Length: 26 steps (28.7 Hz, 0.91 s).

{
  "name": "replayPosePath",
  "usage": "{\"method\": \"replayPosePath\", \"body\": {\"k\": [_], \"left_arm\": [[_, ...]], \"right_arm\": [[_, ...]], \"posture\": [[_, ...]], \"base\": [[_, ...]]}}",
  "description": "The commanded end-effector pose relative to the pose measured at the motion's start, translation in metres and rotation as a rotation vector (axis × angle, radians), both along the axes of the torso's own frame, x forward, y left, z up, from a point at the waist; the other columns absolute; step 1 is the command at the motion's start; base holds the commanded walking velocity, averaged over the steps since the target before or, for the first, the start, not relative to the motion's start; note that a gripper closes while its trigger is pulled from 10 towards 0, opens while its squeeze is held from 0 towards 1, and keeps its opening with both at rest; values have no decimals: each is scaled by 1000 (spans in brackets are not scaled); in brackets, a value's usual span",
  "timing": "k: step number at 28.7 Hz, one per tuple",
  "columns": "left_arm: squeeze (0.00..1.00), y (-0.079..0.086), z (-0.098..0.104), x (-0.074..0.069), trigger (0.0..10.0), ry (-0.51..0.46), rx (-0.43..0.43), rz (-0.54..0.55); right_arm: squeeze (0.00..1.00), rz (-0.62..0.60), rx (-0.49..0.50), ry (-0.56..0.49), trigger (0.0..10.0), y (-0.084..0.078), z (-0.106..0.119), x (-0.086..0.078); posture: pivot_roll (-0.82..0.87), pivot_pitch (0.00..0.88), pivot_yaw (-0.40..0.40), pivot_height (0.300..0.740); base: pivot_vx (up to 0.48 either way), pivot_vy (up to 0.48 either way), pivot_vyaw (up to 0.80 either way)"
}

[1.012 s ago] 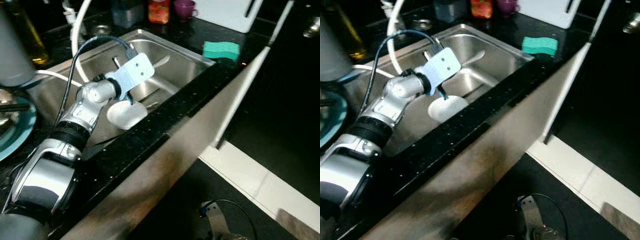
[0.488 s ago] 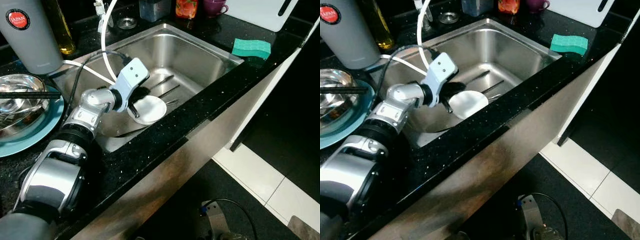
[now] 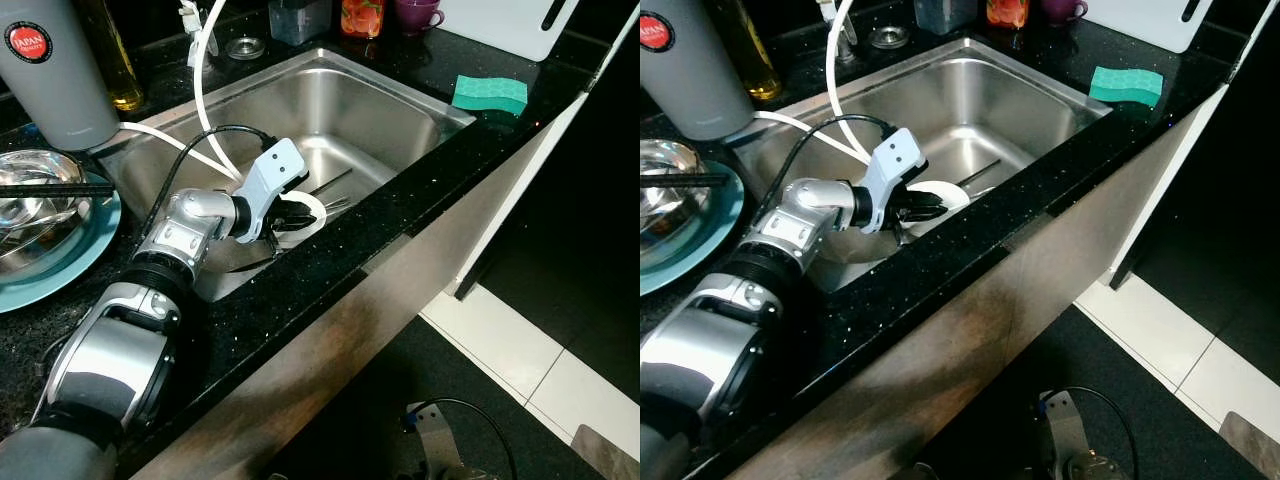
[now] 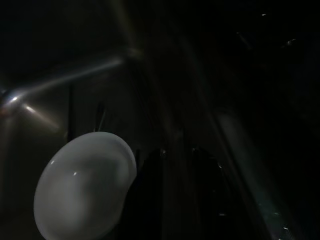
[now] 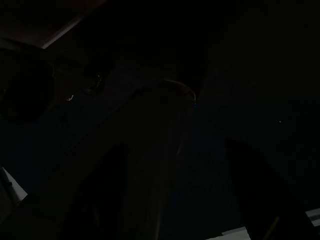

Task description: Kitchen organization

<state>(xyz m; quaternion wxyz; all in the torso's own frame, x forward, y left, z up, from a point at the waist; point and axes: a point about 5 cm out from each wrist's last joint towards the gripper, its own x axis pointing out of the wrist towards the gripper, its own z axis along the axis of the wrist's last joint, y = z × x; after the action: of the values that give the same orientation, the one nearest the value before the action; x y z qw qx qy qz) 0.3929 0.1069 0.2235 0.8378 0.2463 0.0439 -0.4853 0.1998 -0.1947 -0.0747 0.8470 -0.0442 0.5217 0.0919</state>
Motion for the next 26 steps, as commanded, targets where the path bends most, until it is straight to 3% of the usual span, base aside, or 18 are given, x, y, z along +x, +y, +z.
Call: {"method": "replayPosePath", "body": {"k": [1,2,3,4,6,10,11,12,13,14,15,17,18,19,20,22,23,26], "left_arm": [[1000,5,4,2,10000,-32,34,15],[1000,7,13,4,10000,-79,25,43],[27,8,19,5,10000,-104,0,53],[27,8,19,5,10000,-104,0,53],[0,9,41,5,10000,-141,-137,66],[0,9,78,-7,10000,-120,-422,-27],[0,10,95,-18,10000,-115,-548,-103],[0,10,95,-18,10000,-115,-548,-103],[0,11,111,-36,10000,-94,-676,-219],[0,11,116,-53,10000,-81,-723,-341],[0,10,117,-68,10000,-81,-733,-429],[0,10,117,-77,10000,-81,-735,-486],[0,6,112,-103,10000,-60,-754,-623],[0,6,112,-103,10000,-60,-754,-623],[0,2,107,-116,10000,-34,-778,-674],[0,-8,100,-122,10000,7,-869,-658],[0,-8,100,-122,10000,7,-869,-658],[0,-33,85,-126,10000,98,-1084,-505]], "right_arm": [[0,-19,3,23,10000,-1,-4,-8],[0,-25,5,18,10000,0,-4,-8],[0,-27,8,14,10000,0,-4,-7],[0,-27,8,14,10000,0,-4,-7],[0,-34,15,3,10000,1,-3,-6],[0,-40,30,-11,10000,2,-3,-4],[0,-45,41,-18,10000,3,-2,-4],[0,-45,41,-18,10000,3,-2,-4],[0,-48,48,-24,10000,4,-2,-3],[0,-46,49,-29,10000,4,-2,-3],[0,-48,55,-36,10000,5,-2,-2],[0,-50,59,-42,10000,5,-1,-2],[0,-72,76,-52,10000,7,-1,-1],[0,-72,76,-52,10000,7,-1,-1],[0,-80,86,-57,10000,8,-1,-1],[0,-80,88,-60,10000,9,-1,0],[0,-80,88,-60,10000,9,-1,0],[0,-87,87,-56,10000,9,-1,0]], "posture": [[-2,188,26,740],[-2,185,28,740],[-2,185,28,740],[-2,185,28,740],[0,181,28,740],[7,173,26,740],[14,168,23,740],[14,168,23,740],[25,162,20,740],[25,162,20,740],[32,156,19,740],[32,156,19,740],[43,147,19,740],[43,147,19,740],[52,144,22,740],[56,140,24,740],[56,140,24,740],[51,135,23,740]], "base": [[0,0,0],[0,0,0],[0,0,0],[0,0,0],[0,0,0],[0,0,0],[0,0,0],[0,0,0],[0,0,0],[0,0,0],[0,0,0],[0,0,0],[0,0,0],[0,0,0],[0,0,0],[0,0,0],[0,0,0],[0,0,0]]}}
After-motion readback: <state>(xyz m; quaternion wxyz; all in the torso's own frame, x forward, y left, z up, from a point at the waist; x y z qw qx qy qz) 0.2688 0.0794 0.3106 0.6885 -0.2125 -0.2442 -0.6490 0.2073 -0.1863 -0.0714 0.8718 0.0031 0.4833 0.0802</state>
